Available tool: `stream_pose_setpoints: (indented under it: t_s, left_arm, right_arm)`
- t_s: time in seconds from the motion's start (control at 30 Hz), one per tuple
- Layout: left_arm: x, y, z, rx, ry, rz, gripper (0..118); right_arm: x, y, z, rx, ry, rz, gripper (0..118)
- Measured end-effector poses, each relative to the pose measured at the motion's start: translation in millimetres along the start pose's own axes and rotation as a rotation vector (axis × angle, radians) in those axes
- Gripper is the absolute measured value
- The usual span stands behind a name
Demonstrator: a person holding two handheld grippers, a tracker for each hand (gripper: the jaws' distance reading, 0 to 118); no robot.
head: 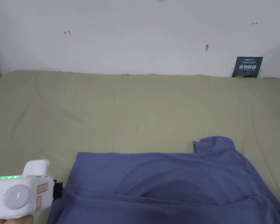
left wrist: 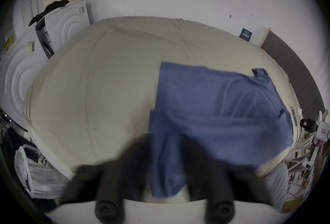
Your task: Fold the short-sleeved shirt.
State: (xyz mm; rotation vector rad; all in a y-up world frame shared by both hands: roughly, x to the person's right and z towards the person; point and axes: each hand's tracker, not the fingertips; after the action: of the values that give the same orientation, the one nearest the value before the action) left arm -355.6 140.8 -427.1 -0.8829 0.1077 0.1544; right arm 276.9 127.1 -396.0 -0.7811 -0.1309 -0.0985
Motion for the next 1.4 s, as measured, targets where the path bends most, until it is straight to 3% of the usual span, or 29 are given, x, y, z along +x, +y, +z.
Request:
stream_pose_setpoints:
  t_s: [0.07,0.1,0.13,0.17,0.2,0.23,0.27,0.3,0.37,0.57,0.7,0.73,0.77,0.8,0.83,0.87,0.93,0.97,1.03,1.07,1.1,1.27,1.3,1.37,1.4]
  left_arm:
    - [5.9,21.6,-26.1,-0.029,0.017,-0.006,0]
    - [7.3,31.7,-38.3,-0.027,0.017,0.004,0]
    - [7.9,40.8,-49.7,-0.029,0.009,0.012,0]
    - [15.6,53.8,-58.5,-0.024,0.016,0.016,40]
    - [18.7,63.3,-72.1,-0.047,0.031,0.019,93]
    - [22.0,70.2,-87.6,-0.084,0.051,0.005,118]
    - [25.7,75.2,-106.0,-0.154,0.066,-0.036,114]
    - [27.1,86.7,-111.6,-0.08,0.07,-0.08,114]
    - [32.9,93.2,-132.6,-0.149,0.117,-0.065,114]
    - [31.4,110.8,-182.5,-0.203,0.144,-0.039,112]
    - [33.7,108.5,-185.5,-0.241,0.118,-0.053,98]
    - [35.2,109.2,-181.0,-0.233,0.104,-0.047,92]
    - [38.0,109.6,-176.9,-0.228,0.094,-0.061,72]
    - [41.4,109.8,-173.0,-0.22,0.095,-0.086,46]
    - [42.1,108.3,-166.1,-0.194,0.095,-0.117,8]
    - [42.5,105.2,-164.7,-0.197,0.061,-0.101,0]
    - [41.2,103.0,-168.0,-0.2,0.076,-0.097,0]
    - [37.1,106.4,-172.6,-0.214,0.068,-0.088,0]
    - [35.9,105.5,-174.5,-0.212,0.068,-0.082,0]
    - [35.4,105.2,-175.6,-0.212,0.068,-0.077,0]
    - [40.2,104.8,-173.5,-0.21,0.073,-0.085,0]
    - [40.7,105.4,-177.8,-0.215,0.07,-0.099,0]
    - [40.7,105.1,-179.3,-0.217,0.069,-0.099,0]
    - [40.2,105.5,-179.1,-0.217,0.067,-0.098,0]
    - [40.4,105.0,-179.3,-0.215,0.067,-0.1,0]
  right_arm:
    - [-1.6,14.7,-16.6,-0.036,0.047,-0.028,0]
    - [-12.4,28.6,-20.7,-0.036,0.091,0.025,0]
    - [-15.3,34.4,-27.3,-0.031,0.085,0.031,0]
    - [-17.0,41.3,-35.8,-0.036,0.081,0.036,0]
    - [-17.7,47.4,-44.2,-0.042,0.082,0.033,0]
    - [-23.0,52.9,-43.7,-0.04,0.105,0.059,0]
    - [-24.2,57.4,-49.5,-0.048,0.108,0.053,0]
    - [-25.5,61.2,-55.8,-0.065,0.109,0.048,0]
    - [-16.2,62.7,-72.3,-0.075,0.097,0.014,0]
    - [-5.4,79.0,-114.9,-0.13,0.086,0.029,0]
    - [-13.5,85.7,-117.7,-0.133,0.062,0.034,0]
    - [-12.6,88.8,-119.1,-0.132,0.062,0.033,0]
    - [-11.3,91.2,-125.8,-0.133,0.064,0.026,0]
    - [-11.0,95.4,-128.4,-0.134,0.069,0.027,0]
    - [-11.8,99.8,-130.9,-0.133,0.068,0.033,0]
    - [-12.7,105.2,-133.8,-0.129,0.066,0.045,0]
    - [-15.4,116.5,-144.6,-0.128,0.072,0.057,1]
    - [-15.5,123.4,-151.0,-0.135,0.084,0.057,18]
    - [-22.8,133.8,-167.4,-0.185,0.092,0.053,101]
    - [-22.9,136.4,-181.2,-0.236,0.128,0.049,118]
    - [-20.9,136.2,-185.8,-0.27,0.077,0.041,118]
    - [-40.6,141.2,-232.8,-0.326,0.098,0.084,117]
    - [-42.6,142.9,-226.3,-0.336,0.09,0.099,109]
    - [-41.9,141.6,-232.4,-0.352,0.072,0.105,75]
    - [-42.3,140.3,-231.8,-0.361,0.005,0.129,69]
